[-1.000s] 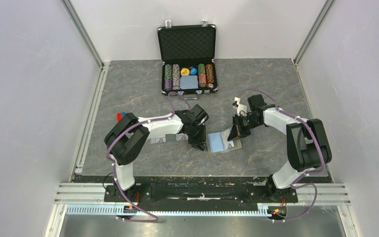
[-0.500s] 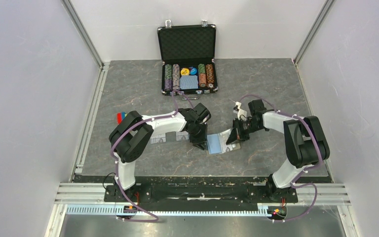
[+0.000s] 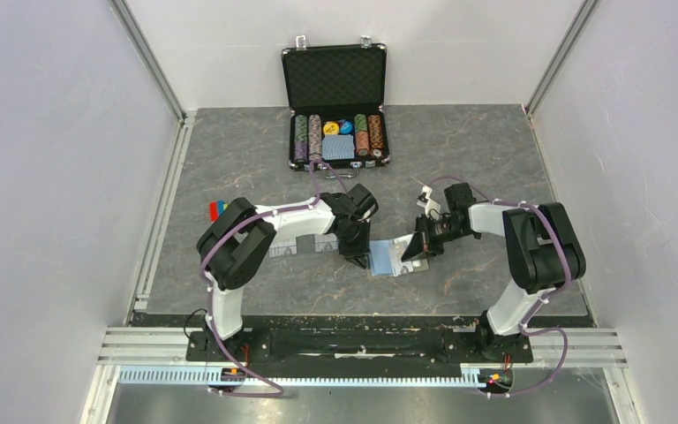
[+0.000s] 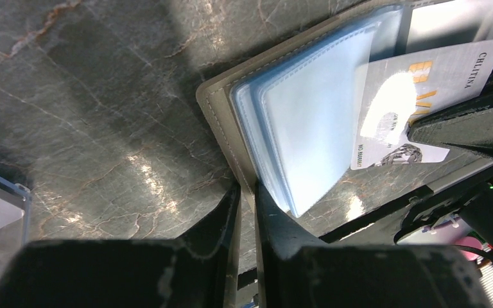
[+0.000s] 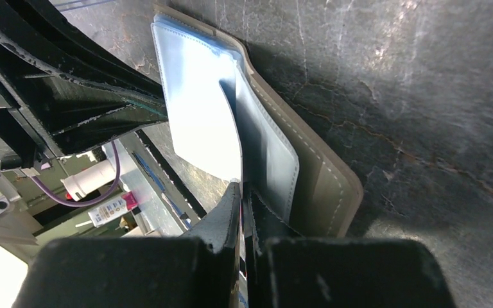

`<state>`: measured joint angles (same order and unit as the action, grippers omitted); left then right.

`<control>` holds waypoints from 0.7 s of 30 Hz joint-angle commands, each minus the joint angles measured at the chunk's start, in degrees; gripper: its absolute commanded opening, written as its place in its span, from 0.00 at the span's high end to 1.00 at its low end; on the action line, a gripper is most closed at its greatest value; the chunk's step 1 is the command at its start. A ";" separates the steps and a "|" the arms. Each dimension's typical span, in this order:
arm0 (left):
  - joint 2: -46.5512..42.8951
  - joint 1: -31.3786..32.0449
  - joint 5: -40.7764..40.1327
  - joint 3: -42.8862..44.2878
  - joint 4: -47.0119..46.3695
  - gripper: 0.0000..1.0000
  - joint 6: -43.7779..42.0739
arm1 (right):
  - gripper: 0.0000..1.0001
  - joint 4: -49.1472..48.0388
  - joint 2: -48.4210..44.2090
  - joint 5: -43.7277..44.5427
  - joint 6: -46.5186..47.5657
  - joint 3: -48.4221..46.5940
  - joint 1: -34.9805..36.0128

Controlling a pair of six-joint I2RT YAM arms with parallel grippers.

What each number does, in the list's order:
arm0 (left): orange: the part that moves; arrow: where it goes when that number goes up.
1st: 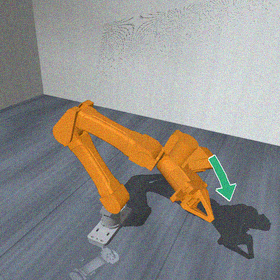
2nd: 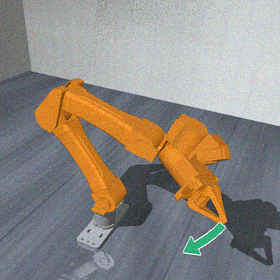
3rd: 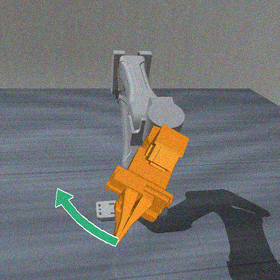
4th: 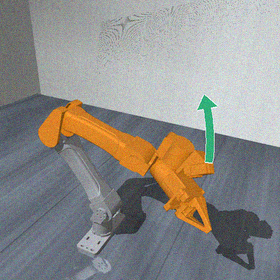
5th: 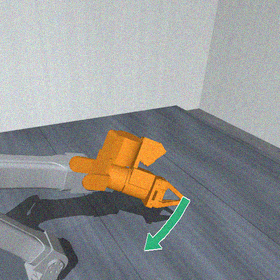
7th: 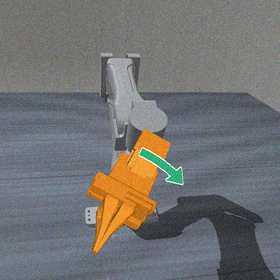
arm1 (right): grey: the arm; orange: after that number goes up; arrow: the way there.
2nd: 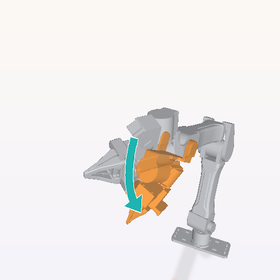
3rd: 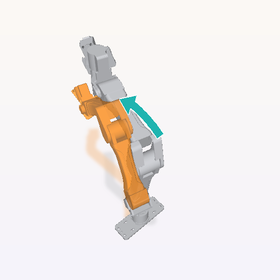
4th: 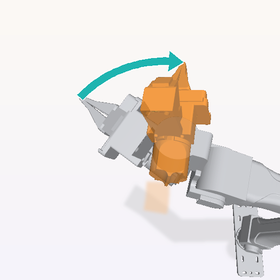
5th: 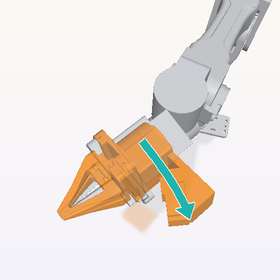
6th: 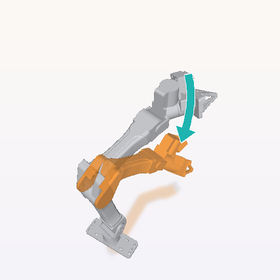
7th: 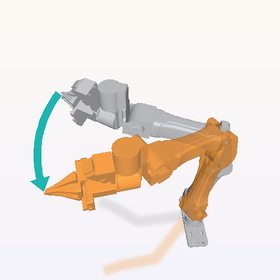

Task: Put the credit cards into the card holder
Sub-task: Insert the credit card into the card holder.

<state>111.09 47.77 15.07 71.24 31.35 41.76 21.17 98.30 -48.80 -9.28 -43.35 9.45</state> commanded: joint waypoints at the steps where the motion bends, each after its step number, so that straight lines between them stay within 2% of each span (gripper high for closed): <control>1: 2.78 0.66 -3.16 0.56 2.84 0.82 -3.63 | 1.00 -1.88 2.07 2.93 -0.12 -0.84 0.48; 11: 4.83 1.34 -5.40 2.24 6.08 0.87 -5.71 | 1.00 1.01 3.27 4.01 -0.55 -5.49 0.39; 21: 5.59 1.54 -5.31 2.75 6.35 0.88 -6.08 | 1.00 -1.39 5.59 4.51 -0.28 -2.34 0.35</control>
<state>113.06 48.42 13.65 74.67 35.59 39.09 21.63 102.41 -48.84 -10.33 -47.77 9.45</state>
